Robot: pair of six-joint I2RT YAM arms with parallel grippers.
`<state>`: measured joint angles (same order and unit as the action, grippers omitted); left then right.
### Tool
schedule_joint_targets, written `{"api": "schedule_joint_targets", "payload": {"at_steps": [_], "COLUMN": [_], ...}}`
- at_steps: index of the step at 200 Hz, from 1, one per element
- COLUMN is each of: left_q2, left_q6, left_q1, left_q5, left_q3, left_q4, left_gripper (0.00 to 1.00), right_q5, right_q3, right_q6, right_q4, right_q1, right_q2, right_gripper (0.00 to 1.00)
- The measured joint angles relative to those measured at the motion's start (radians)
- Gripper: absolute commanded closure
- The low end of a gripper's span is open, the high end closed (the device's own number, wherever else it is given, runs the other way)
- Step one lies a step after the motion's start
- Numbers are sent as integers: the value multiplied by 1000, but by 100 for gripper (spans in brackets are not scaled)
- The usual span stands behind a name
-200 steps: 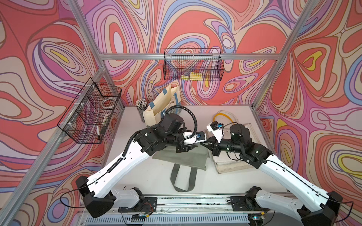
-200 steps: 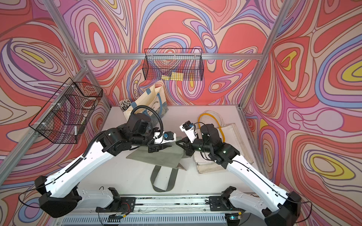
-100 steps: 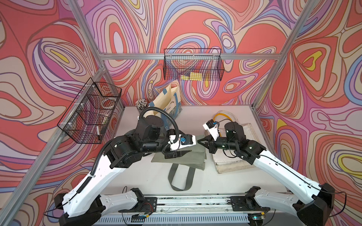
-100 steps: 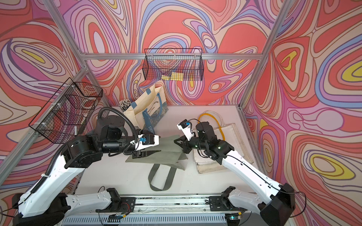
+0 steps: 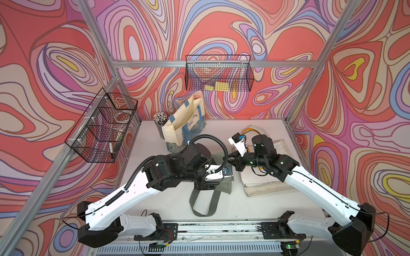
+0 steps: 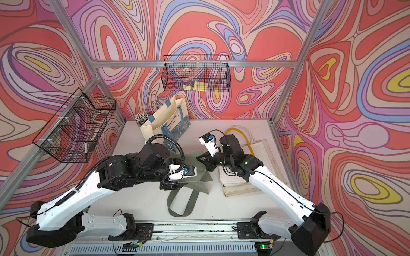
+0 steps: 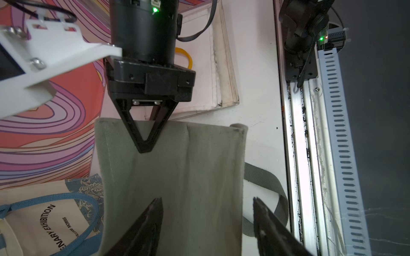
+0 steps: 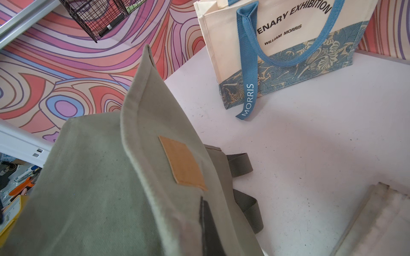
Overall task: Put away the canvas bag
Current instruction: Press the canvas bag.
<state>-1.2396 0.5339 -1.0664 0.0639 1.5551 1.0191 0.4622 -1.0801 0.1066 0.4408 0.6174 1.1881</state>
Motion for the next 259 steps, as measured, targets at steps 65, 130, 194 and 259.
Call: {"api": "schedule_joint_targets", "payload": {"at_steps": [65,130,194,259], "left_q2": [-84,-66,-72,-105], "left_q6": [-19,52,76,110], "left_q1": [0,0,115,208], "left_q5": [-92,-230,-73,122], "left_q3": [0,-75,-75,-5], "left_q4": [-37,-233,-273,-187], "left_gripper": [30,16,75,100], "right_q5": [-10,54,103,39], "right_q3": [-3,48,129,-17], "right_q6": [3,-103,-324,-454], "right_q4": [27,14,-15,125], "right_q1": [-17,-23,-23,-29], "right_q2": [-8,-85,-220,-162], "right_gripper": [100,100,100,53]}}
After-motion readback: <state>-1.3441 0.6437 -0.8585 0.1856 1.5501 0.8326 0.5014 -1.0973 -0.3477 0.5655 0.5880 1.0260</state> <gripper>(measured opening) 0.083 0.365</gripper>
